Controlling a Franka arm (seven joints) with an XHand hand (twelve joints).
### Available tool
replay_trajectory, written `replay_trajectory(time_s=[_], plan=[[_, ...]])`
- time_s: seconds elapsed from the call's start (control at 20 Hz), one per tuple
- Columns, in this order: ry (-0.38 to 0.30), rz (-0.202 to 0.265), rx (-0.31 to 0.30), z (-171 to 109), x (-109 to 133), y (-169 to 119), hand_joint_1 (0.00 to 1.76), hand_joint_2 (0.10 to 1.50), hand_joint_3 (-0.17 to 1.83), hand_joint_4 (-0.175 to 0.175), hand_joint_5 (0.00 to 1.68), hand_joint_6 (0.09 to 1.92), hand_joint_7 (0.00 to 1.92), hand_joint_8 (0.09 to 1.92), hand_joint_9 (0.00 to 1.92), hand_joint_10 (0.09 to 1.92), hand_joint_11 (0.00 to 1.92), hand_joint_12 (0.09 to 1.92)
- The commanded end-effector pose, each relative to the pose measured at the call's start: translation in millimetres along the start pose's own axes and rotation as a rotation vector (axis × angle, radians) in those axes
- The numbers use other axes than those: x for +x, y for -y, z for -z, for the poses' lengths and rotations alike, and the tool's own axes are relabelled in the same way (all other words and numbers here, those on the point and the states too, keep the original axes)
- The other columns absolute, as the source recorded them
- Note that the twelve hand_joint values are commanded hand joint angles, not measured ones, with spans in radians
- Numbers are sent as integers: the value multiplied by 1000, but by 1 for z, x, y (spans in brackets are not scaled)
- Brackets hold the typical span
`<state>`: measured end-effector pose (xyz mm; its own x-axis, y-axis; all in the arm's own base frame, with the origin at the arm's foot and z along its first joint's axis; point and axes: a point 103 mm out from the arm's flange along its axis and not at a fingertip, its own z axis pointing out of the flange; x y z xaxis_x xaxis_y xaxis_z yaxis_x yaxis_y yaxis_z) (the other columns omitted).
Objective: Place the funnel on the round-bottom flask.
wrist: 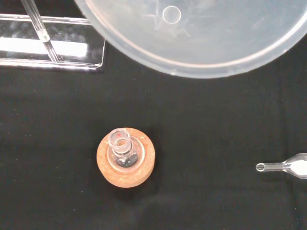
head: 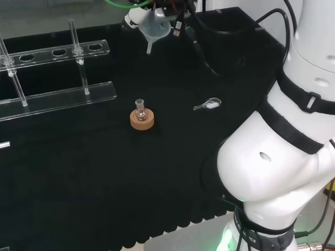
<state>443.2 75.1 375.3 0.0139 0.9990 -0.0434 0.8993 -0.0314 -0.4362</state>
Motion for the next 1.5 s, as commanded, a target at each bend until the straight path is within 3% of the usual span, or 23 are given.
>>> replay_trajectory(time_s=[0.05, 0.3, 0.65, 1.05, 1.5], plan=[[-2, -24, 6, -4, 11, 6, 1048, 1028, 239, 12, 926, 1141, 560, 1444, 1210, 1079, 1500, 815], [13, -24, 25, -12, 12, 4, 1049, 1027, 241, 11, 927, 1140, 563, 1444, 1212, 1080, 1503, 815], [36, -27, 56, -33, 32, -1, 1050, 1025, 244, 10, 928, 1139, 568, 1445, 1216, 1080, 1507, 815], [66, 5, 130, -66, 54, -28, 1055, 1000, 288, 4, 935, 1135, 581, 1441, 1223, 1075, 1516, 807], [57, 21, 197, -95, 56, -60, 1057, 993, 301, 0, 937, 1135, 587, 1442, 1229, 1075, 1523, 807]])
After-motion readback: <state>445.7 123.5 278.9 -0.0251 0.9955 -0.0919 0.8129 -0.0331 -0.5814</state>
